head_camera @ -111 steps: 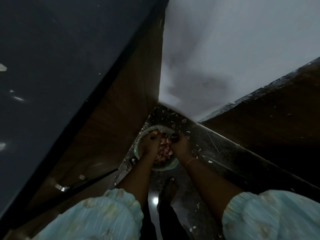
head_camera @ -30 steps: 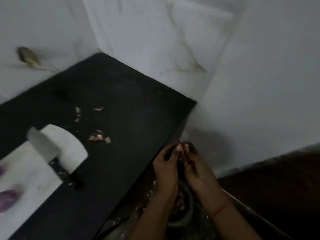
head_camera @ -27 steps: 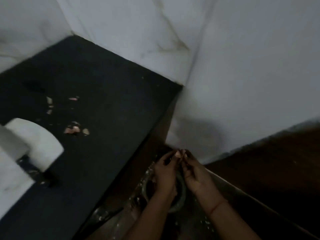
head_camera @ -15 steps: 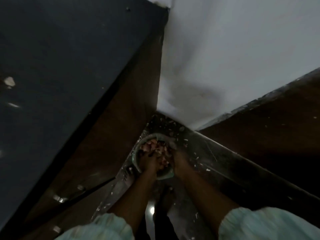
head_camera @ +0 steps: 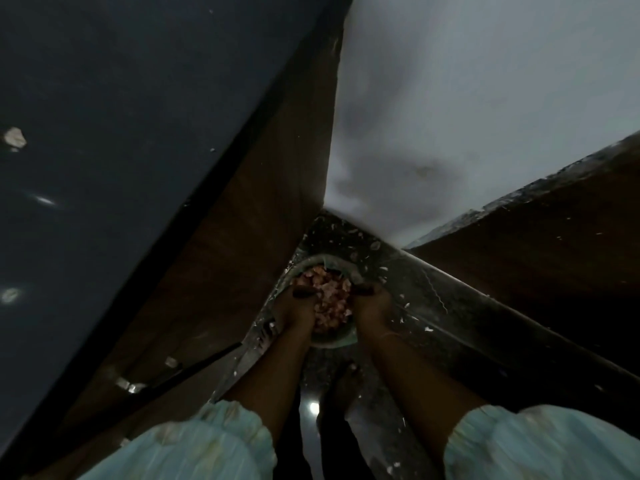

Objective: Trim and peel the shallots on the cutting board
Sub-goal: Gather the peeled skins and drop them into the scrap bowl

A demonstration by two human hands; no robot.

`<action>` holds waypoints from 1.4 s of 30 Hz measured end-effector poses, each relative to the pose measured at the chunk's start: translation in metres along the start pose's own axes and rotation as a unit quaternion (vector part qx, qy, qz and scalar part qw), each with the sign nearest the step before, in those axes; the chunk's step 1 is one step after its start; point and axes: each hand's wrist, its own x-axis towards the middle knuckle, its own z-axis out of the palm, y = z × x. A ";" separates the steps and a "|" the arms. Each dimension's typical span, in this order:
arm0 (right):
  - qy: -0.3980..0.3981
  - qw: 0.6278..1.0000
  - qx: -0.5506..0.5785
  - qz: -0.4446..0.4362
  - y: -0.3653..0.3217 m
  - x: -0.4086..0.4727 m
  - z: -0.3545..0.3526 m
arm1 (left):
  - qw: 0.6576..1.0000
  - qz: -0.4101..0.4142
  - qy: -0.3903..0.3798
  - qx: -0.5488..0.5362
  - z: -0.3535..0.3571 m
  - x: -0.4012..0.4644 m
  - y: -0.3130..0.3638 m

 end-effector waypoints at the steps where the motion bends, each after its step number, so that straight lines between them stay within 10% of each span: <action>1: 0.019 0.999 0.029 -0.009 0.000 0.001 0.004 | 1.000 -0.001 0.010 -0.002 -0.002 0.001 -0.002; 13: 0.030 0.995 0.090 0.013 0.016 0.018 0.018 | 0.991 0.027 0.020 -0.132 0.004 -0.016 0.002; 21: -0.073 0.984 0.159 0.038 -0.023 -0.002 0.007 | 0.977 0.022 -0.108 -0.182 0.002 -0.058 0.045; 31: -0.113 0.939 0.298 -0.128 -0.173 -0.115 -0.036 | 0.895 0.224 -0.140 -0.360 -0.101 -0.149 0.161; 38: -0.145 0.896 0.146 -0.392 -0.252 -0.218 0.026 | 0.829 0.380 0.024 -0.409 -0.260 -0.208 0.175; 42: -0.228 0.828 -0.112 -0.501 -0.237 -0.231 0.100 | 0.830 0.374 0.262 -0.319 -0.344 -0.174 0.132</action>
